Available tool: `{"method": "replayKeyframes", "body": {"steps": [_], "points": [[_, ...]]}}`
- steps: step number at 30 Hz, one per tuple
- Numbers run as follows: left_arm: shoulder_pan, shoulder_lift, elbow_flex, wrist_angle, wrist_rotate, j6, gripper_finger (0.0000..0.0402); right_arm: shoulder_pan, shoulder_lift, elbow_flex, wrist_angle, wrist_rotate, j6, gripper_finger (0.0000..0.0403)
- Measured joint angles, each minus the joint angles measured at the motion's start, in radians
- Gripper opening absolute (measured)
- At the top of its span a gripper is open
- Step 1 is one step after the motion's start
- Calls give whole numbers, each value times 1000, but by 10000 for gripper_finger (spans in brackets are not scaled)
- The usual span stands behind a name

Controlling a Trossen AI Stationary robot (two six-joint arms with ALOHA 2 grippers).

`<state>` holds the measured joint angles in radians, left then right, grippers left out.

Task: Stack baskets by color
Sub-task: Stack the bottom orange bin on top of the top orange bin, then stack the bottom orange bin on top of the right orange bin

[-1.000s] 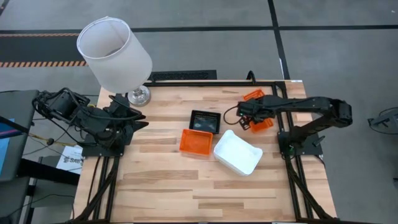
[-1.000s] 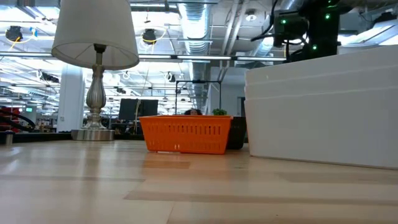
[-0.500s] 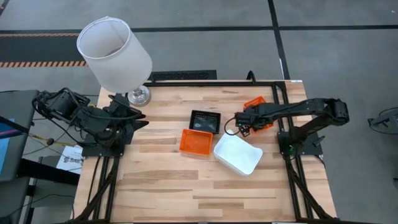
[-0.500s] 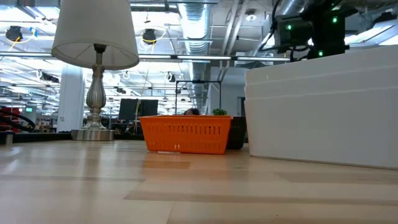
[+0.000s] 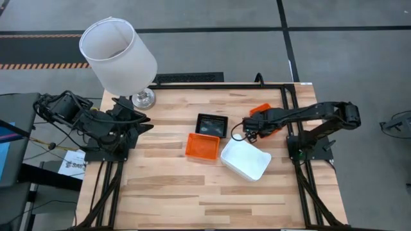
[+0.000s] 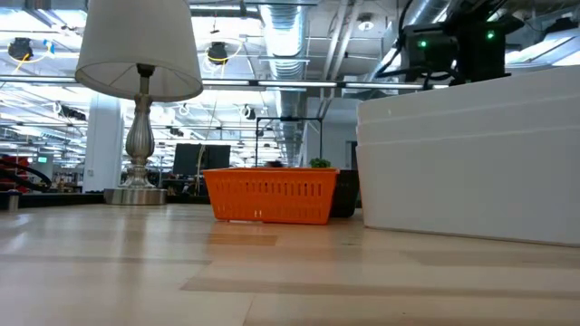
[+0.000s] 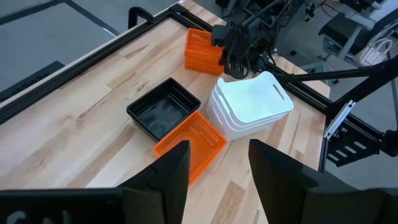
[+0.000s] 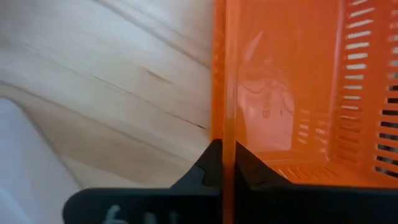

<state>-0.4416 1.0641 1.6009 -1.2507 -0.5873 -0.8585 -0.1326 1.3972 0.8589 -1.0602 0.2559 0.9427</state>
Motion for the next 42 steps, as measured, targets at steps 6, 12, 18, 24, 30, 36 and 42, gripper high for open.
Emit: {"method": "replayKeyframes", "body": {"steps": [6, 12, 18, 24, 30, 36, 42], "points": [[0, 0, 0, 0, 0, 0, 152, -1, 0, 0, 81, -36, -70, 20], [0, 0, 0, 0, 0, 3, 152, -1, 0, 0, 158, -67, -140, 32], [0, 0, 0, -1, 1, 12, 152, -2, 0, 0, 160, -67, -172, 74], [0, 0, 0, -1, 1, 12, 152, -53, -16, 28, 140, -80, -222, 139], [0, 0, 0, -1, 4, 12, 152, -84, -70, 177, 112, -78, -248, 187], [0, 0, 0, -1, 4, 11, 152, 22, -60, 285, 384, -138, -313, 193], [0, 0, 0, -1, -2, 11, 152, 208, 114, 337, 791, -179, -441, 184]]}}
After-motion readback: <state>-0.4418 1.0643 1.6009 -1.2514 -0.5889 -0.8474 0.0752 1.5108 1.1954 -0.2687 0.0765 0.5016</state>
